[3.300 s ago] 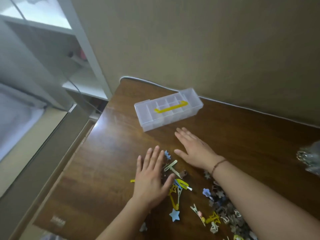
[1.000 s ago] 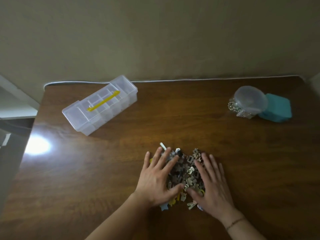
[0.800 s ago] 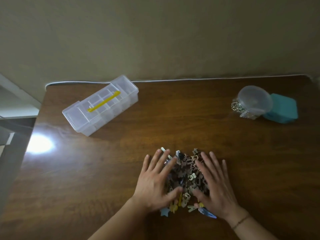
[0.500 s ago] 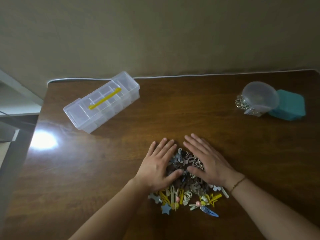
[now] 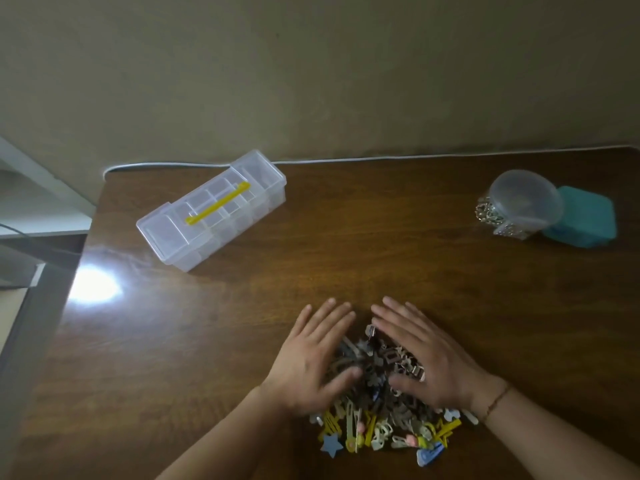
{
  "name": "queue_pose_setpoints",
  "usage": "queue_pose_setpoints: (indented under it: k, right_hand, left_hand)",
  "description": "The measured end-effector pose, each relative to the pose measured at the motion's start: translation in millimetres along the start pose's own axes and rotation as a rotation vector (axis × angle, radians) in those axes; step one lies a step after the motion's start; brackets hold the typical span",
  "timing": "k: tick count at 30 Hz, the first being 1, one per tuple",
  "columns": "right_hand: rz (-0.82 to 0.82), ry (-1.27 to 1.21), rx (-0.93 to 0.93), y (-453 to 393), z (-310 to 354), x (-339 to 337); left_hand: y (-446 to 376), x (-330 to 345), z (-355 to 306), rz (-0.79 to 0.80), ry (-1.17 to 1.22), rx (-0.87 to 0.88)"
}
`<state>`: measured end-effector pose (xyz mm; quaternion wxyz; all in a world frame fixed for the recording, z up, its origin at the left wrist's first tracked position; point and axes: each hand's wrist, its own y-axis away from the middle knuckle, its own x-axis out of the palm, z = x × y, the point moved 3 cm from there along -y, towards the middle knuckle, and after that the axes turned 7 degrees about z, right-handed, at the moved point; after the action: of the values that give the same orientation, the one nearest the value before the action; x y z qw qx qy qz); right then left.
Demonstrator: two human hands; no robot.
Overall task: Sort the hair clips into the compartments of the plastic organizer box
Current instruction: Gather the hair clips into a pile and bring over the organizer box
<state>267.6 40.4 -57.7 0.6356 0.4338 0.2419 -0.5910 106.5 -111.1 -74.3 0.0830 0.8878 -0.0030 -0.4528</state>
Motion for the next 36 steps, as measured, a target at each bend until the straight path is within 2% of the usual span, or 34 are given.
queue_pose_setpoints:
  k: [2, 6, 12, 18, 20, 22, 28, 30, 32, 33, 34, 36]
  right_hand:
    - [-0.005, -0.007, 0.036, -13, -2, -9]
    - [0.083, 0.069, 0.047, -30, 1, -10]
    - [0.194, 0.167, 0.028, -19, 11, 5]
    - [0.201, 0.152, -0.050, -9, 19, 9]
    - [0.219, 0.187, -0.060, -10, 18, 10]
    - [0.227, 0.215, -0.055, -13, 17, 10]
    - [0.092, 0.164, 0.040, -48, 28, -25]
    - [0.049, 0.150, 0.068, -71, 34, -43]
    - [-0.027, 0.112, 0.084, -97, 41, -62]
    - [-0.059, 0.095, 0.097, -110, 44, -71]
    - [-0.082, 0.086, 0.116, -123, 47, -79]
    - [-0.112, 0.078, 0.156, -150, 50, -93]
  left_hand:
    - [-11, -6, 4, -0.022, -0.049, -0.095]
    - [-17, -5, 4, 0.066, -0.133, -0.206]
    - [2, 3, -1, 0.204, -0.161, -0.157]
    - [13, 6, -4, 0.253, -0.118, -0.105]
    - [18, 4, -2, 0.204, -0.095, -0.098]
    - [19, -6, 6, 0.075, -0.067, -0.145]
    - [9, -90, 73, -0.562, -0.109, -0.504]
    - [12, -128, 102, -0.706, -0.114, -0.570]
    - [22, -166, 128, -0.813, -0.160, -0.561]
    - [27, -183, 141, -0.809, -0.162, -0.563]
    - [30, -196, 153, -0.735, -0.150, -0.587]
    - [34, -212, 174, -0.471, -0.170, -0.677]
